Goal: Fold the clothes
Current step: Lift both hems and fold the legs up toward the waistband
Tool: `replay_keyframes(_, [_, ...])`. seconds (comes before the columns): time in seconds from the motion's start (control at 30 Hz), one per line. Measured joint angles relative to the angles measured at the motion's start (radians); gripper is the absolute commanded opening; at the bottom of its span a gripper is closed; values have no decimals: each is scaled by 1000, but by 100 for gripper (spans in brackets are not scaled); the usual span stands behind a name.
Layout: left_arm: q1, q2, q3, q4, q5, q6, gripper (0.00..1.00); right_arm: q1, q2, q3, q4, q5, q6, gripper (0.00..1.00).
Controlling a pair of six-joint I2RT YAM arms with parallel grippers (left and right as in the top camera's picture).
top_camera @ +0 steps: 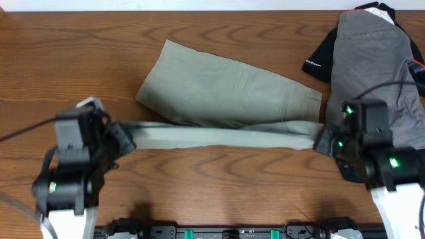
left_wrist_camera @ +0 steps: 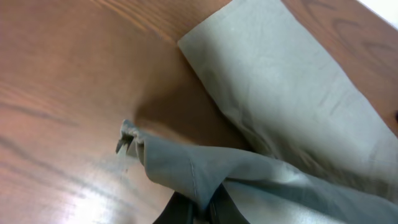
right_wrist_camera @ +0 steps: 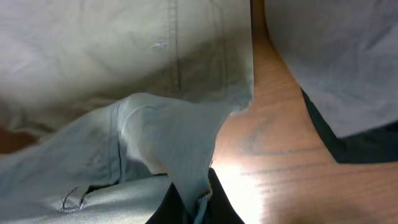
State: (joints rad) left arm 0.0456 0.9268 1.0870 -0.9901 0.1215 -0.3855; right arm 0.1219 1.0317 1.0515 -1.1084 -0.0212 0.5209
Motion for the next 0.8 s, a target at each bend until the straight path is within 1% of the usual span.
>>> replay_keyframes(0.13, [-6, 147, 0, 98, 6, 1, 6, 0, 119, 0, 60, 13, 3, 1])
replay_keyframes(0.23, [-17, 265, 0, 190, 6, 28, 6, 0, 223, 0, 108, 26, 3, 1])
replay_keyframes(0.47, [-31, 455, 0, 404, 7, 74, 6, 0, 411, 0, 227, 40, 6, 1])
replay_keyframes(0.63, [-41, 544, 0, 515, 5, 79, 6, 0, 482, 0, 318, 56, 6, 1])
replay_keyframes(0.8, [-57, 596, 0, 606, -10, 80, 6, -3, 507, 0, 402, 80, 6, 1])
